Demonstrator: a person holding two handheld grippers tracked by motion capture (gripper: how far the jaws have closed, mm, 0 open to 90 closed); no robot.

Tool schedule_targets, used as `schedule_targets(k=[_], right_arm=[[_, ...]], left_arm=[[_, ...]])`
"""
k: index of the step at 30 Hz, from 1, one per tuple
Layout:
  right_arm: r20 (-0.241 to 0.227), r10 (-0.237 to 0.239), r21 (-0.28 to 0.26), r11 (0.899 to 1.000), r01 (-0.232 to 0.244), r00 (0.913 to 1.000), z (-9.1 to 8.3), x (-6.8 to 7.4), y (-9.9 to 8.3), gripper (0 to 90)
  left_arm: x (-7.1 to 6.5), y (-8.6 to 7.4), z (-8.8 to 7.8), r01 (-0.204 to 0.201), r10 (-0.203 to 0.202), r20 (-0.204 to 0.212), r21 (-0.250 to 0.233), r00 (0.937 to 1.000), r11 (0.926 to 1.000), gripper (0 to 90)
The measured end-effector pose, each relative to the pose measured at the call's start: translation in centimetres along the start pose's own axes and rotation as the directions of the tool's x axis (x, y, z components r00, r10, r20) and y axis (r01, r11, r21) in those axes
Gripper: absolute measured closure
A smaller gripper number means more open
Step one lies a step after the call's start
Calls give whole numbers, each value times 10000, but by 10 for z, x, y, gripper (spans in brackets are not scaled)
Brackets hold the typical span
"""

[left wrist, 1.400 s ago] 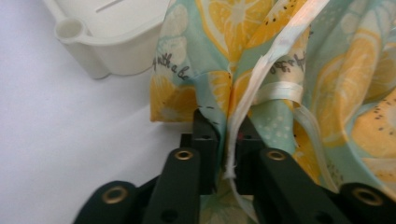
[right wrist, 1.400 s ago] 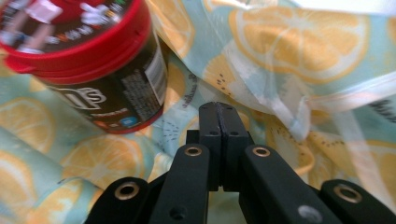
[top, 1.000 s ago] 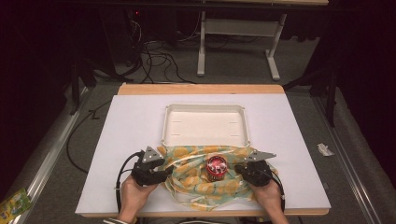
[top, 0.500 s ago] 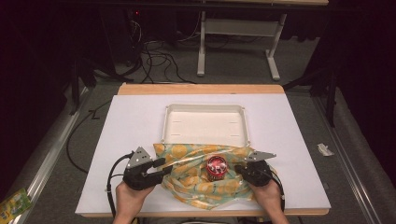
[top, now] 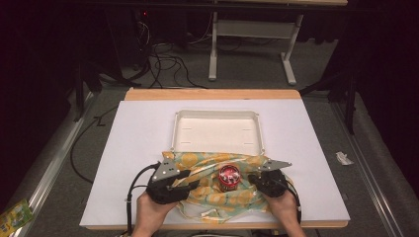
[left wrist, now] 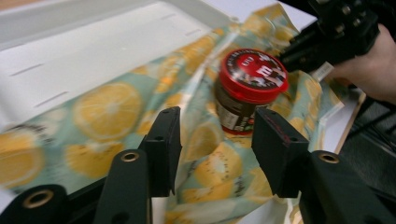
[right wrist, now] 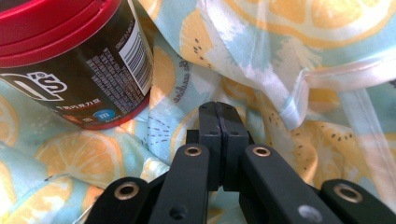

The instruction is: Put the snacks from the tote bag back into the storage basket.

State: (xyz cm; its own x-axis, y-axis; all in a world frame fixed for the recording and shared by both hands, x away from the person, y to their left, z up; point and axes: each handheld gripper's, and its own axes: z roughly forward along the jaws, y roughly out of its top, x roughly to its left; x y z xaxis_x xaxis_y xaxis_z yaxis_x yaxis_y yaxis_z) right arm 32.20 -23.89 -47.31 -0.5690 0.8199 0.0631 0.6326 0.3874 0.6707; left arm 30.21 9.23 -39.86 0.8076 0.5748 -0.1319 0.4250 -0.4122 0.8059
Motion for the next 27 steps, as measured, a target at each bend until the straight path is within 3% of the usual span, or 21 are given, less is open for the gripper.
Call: schedule_targets(k=[5,9,15,19,20,23,24,27], right_arm=[[26,-6,40,10000,5,10000,0,1,1,900],[46,8,50,10000,-8,10000,0,1,1,900],[75,-77,81,9999,76,9999,0,1,1,900],[214,-118,97,9999,116,9997,-1,-1,2,900],[277,-41,103,9999,38,9996,-1,-2,2,900],[494,-1,117,9999,-4,9988,-2,-6,1,900],[573,47,141,9999,-55,9983,-3,-7,1,900],[850,86,201,9997,-103,9963,-6,-11,0,900]], left_arm=[[-7,1,29,-297,264,425,785,9987,9965,667],[-7,-3,53,-263,245,131,1649,9996,9860,704],[0,-10,73,124,95,-824,2617,9966,9651,718],[6,-12,75,311,237,-1789,2974,9836,9543,701],[9,-13,76,432,221,-2000,3162,9795,9477,696],[16,-16,79,620,225,-2383,3415,9709,9378,689],[19,-16,79,759,71,-2416,3323,9703,9401,684],[24,-16,78,928,34,-2801,3295,9600,9396,684]])
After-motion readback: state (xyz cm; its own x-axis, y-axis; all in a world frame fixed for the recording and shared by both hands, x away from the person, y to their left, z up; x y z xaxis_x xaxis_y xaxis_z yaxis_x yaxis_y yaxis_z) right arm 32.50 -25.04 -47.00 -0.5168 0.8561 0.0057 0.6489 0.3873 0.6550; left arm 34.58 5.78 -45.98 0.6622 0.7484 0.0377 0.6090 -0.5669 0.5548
